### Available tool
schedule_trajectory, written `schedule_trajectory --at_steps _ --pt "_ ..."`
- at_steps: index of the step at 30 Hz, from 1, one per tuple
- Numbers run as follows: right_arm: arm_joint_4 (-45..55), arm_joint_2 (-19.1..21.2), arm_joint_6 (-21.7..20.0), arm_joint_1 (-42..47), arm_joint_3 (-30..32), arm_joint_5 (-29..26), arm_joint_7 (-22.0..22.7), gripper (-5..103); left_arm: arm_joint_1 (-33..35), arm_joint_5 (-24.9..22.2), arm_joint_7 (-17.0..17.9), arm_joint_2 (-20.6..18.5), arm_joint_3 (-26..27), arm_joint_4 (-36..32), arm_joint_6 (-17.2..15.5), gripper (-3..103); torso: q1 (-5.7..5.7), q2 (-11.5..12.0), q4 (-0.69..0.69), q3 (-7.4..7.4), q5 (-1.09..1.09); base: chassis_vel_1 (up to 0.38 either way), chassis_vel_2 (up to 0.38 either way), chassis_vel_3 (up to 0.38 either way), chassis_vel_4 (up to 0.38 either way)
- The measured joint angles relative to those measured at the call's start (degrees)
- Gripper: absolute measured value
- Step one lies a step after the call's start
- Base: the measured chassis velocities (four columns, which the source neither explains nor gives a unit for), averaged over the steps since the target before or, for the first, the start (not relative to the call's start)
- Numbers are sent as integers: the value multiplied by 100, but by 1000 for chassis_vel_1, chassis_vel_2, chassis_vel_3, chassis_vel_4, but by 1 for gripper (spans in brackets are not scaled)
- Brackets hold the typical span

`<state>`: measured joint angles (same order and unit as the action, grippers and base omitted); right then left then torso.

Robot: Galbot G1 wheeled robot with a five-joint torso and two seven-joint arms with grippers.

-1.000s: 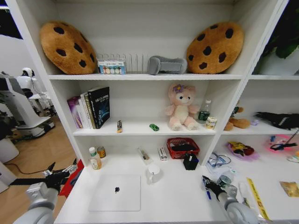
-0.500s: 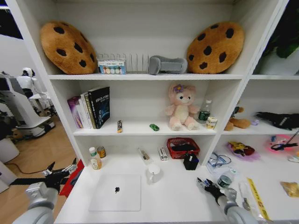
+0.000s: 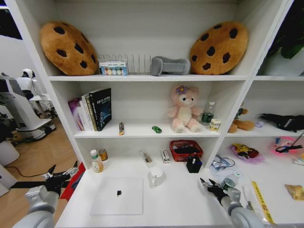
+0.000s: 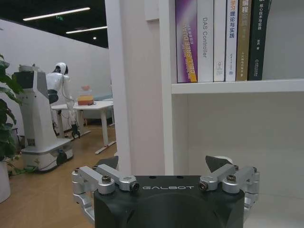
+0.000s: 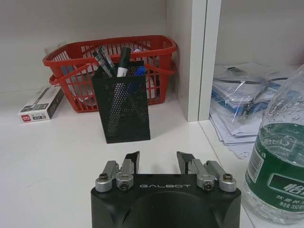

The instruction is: Organize the objects on the table.

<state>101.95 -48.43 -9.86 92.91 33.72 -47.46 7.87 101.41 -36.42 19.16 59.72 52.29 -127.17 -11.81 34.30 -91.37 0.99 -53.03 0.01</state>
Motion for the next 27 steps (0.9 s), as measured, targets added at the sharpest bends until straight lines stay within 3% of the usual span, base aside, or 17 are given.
schedule_trajectory --at_steps 9,15,27 --pt "253 -21 -60 268 27 3 -26 41 -21 0 0 -4 -9 0 0 100 0 0 1 0 -1 0 0 0 0" --pt "243 -46 -78 318 6 26 -41 48 1 0 1 -11 -6 -14 0 100 0 -1 0 0 -1 0 0 0 0" --pt "193 -82 -91 409 5 -37 -19 48 5 -3 1 -9 -7 -18 1 100 0 -1 1 0 -1 0 0 0 0"
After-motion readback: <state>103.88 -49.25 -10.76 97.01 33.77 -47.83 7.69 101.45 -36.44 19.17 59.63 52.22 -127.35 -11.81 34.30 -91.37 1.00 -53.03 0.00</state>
